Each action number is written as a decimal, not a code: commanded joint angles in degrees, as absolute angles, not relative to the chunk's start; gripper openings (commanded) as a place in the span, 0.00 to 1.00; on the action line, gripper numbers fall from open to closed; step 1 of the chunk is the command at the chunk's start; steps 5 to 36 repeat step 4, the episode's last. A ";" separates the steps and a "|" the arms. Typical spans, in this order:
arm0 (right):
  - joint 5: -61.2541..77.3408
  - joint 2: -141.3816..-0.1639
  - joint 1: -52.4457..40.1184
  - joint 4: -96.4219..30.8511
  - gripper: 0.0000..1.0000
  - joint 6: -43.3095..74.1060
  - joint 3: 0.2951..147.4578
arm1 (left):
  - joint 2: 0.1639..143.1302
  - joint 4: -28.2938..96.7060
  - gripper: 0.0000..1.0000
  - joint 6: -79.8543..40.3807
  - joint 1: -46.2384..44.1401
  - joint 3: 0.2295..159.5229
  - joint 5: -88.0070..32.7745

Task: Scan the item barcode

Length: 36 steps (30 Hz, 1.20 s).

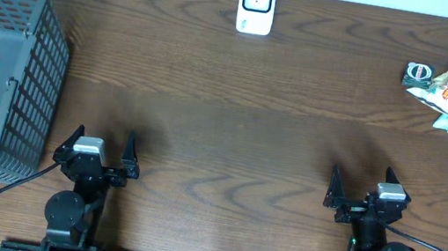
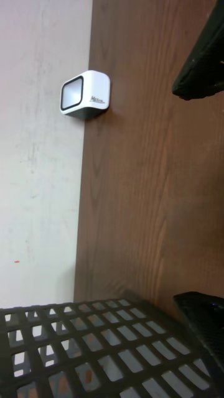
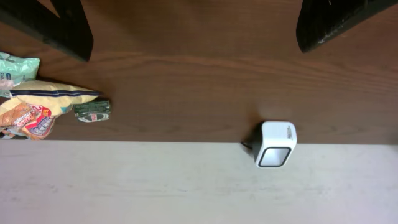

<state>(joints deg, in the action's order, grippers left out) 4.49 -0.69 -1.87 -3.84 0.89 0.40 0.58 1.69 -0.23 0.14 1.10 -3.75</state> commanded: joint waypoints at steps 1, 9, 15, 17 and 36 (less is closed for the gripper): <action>4.84 -0.30 -2.31 -4.05 0.99 1.23 0.34 | 0.23 3.77 0.98 -1.13 -0.08 0.23 -5.32; 4.84 -0.30 -2.31 -4.05 0.99 1.23 0.34 | 0.23 3.77 0.98 -1.13 -0.08 0.23 -5.32; 4.84 -0.30 -2.31 -4.05 0.99 1.23 0.34 | 0.23 3.77 0.98 -1.13 -0.08 0.23 -5.32; 4.84 -0.30 -2.31 -4.05 0.99 1.23 0.34 | 0.23 3.77 0.98 -1.13 -0.08 0.23 -5.32; 4.84 -0.30 -2.31 -4.05 0.99 1.23 0.34 | 0.23 3.77 0.98 -1.13 -0.08 0.23 -5.32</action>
